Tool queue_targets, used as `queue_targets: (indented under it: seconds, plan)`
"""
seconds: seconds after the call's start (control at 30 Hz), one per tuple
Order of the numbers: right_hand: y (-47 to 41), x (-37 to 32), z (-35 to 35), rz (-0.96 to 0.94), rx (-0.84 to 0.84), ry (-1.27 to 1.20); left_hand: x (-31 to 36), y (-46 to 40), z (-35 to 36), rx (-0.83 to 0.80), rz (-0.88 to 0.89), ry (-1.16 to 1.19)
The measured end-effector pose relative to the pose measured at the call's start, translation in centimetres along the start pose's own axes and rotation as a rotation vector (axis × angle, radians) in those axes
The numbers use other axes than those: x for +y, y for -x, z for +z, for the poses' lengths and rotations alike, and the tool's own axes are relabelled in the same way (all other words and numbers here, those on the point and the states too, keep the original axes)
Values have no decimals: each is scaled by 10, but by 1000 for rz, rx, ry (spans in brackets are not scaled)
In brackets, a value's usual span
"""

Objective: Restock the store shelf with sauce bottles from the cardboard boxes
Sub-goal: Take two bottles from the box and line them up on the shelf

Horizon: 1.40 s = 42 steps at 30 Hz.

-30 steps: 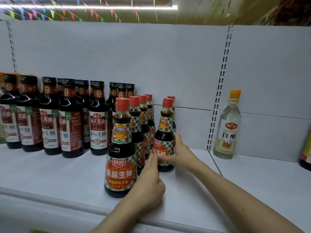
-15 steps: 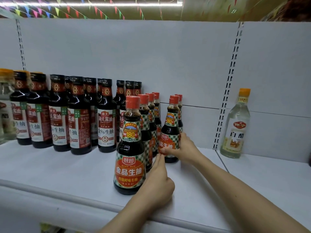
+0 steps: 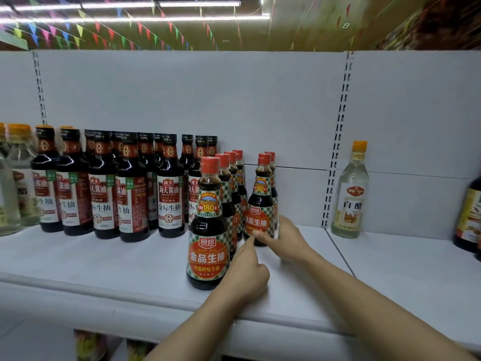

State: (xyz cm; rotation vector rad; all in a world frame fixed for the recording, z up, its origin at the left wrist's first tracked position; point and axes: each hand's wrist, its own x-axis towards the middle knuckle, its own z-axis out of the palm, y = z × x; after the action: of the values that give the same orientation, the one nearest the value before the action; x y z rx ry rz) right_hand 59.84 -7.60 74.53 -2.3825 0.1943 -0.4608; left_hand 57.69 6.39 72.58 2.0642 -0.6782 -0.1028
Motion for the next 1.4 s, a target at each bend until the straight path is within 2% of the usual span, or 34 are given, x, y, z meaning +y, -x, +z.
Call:
queue_targets:
  seconds: [0.1, 0.23, 0.33, 0.53, 0.77, 0.93, 1.17, 1.4]
  plan:
    - [26, -12, -15, 19, 25, -18, 3, 1, 1, 5, 50, 7]
    - [61, -25, -35, -14, 88, -169, 1, 2, -1, 16, 193, 106]
    - [96, -35, -36, -42, 68, -268, 5, 12, -12, 76, 267, 208]
    - [125, -50, -45, -168, 38, -285, 31, 52, -38, 145, 386, 198]
    - [143, -58, -73, -312, -90, -279, 45, 102, -41, 180, 279, 170]
    - [157, -51, -64, -386, -214, -342, 34, 144, -21, 209, 168, 178]
    - [194, -90, 34, -544, -533, -566, -20, 258, -51, 460, -67, 100]
    - [233, -177, 136, -662, -806, -480, -57, 379, -129, 657, -286, -111]
